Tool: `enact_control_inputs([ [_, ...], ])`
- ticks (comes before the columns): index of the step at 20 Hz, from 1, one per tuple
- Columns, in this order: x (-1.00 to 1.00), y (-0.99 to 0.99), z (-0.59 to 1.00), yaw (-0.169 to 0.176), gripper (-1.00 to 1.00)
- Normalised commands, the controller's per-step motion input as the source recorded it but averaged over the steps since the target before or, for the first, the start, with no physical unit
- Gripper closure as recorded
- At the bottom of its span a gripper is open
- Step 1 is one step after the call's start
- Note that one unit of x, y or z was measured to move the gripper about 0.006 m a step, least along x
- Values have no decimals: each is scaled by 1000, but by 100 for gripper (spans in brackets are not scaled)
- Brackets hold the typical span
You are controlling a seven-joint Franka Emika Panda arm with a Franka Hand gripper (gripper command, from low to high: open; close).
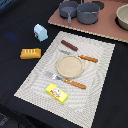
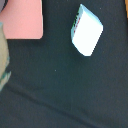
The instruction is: Interact with the objects in diverse but meaningful ways.
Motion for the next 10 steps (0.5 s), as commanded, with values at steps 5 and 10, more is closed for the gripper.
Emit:
enact_control_inputs([
  [5, 202, -59, -73, -18, -100],
  [10, 701, -141, -135, -30, -100],
])
